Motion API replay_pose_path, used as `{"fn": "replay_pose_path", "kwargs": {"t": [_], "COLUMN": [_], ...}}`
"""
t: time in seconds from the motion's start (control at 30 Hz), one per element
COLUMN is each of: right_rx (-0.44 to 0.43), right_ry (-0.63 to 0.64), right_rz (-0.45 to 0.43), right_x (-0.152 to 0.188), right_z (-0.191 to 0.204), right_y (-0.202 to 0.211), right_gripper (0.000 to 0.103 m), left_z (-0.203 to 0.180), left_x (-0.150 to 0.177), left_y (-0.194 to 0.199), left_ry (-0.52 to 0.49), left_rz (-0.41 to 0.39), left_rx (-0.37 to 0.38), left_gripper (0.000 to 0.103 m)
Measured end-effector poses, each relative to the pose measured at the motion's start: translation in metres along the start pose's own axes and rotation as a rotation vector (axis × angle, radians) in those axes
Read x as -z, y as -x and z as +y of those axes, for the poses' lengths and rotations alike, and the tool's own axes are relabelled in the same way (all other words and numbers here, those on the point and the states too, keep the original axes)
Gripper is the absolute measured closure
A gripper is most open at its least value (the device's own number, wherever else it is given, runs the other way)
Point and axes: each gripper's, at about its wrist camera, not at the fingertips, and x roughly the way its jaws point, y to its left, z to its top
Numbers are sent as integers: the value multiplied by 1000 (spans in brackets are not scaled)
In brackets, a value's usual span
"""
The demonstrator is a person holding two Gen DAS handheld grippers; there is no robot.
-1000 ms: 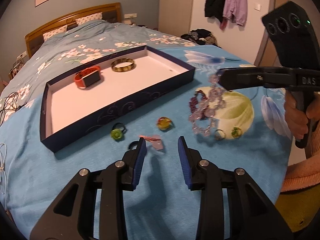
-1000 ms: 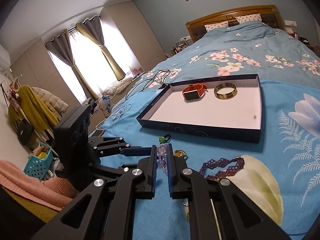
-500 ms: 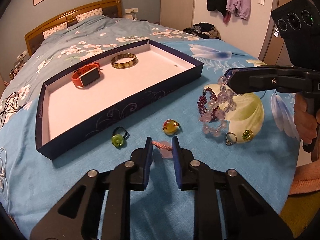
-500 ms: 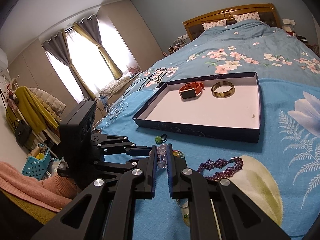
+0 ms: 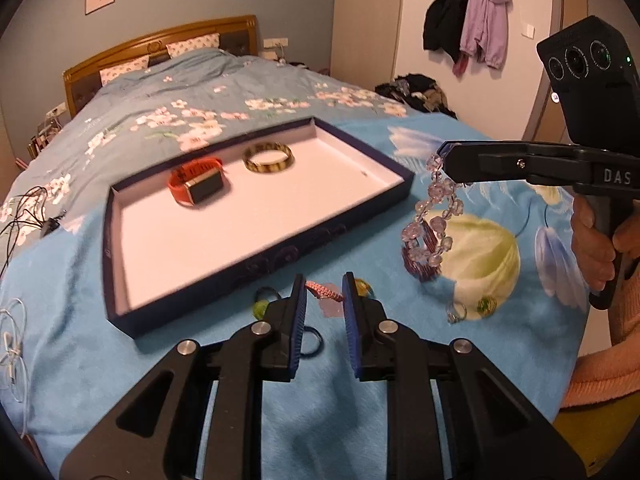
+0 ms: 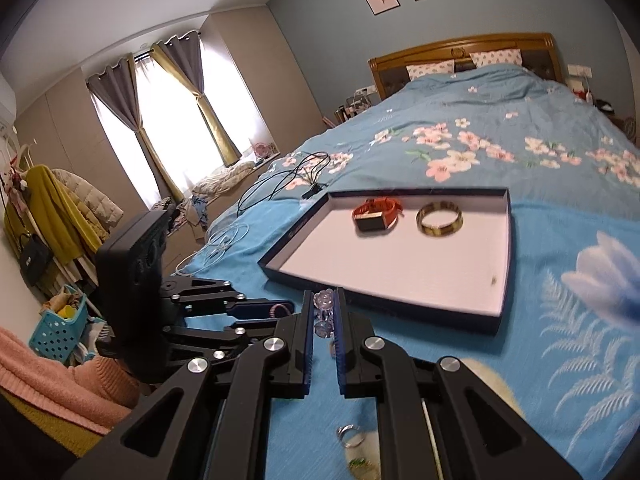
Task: Organize jewelry
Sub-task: 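Lower both into the box lid and open both tools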
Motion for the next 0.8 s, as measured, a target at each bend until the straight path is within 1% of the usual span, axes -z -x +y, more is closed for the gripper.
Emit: {"fn": "replay_pose_path", "kwargs": {"t": [0.2,0.33,0.57,0.8], "right_rx": [29,39,57,70], "right_ry": [37,62,76,47], "right_rz": [-26,-33,-17,5], "right_x": [-23,-37,-58,-69], "right_z": [-2,-3,-9,-23], "right_y": [-3,-8,-30,-56], "right_gripper": [95,95,95,95], "left_z": [13,20,35,55], "left_x": [-16,-23,-39,-50], "left_y": [8,10,3,-9], "left_ry": [11,12,7,23], "left_rz": [-40,-53,-61,-54], "left_rx": [-37,-60,-104,-133], "left_gripper": [84,84,84,84]}}
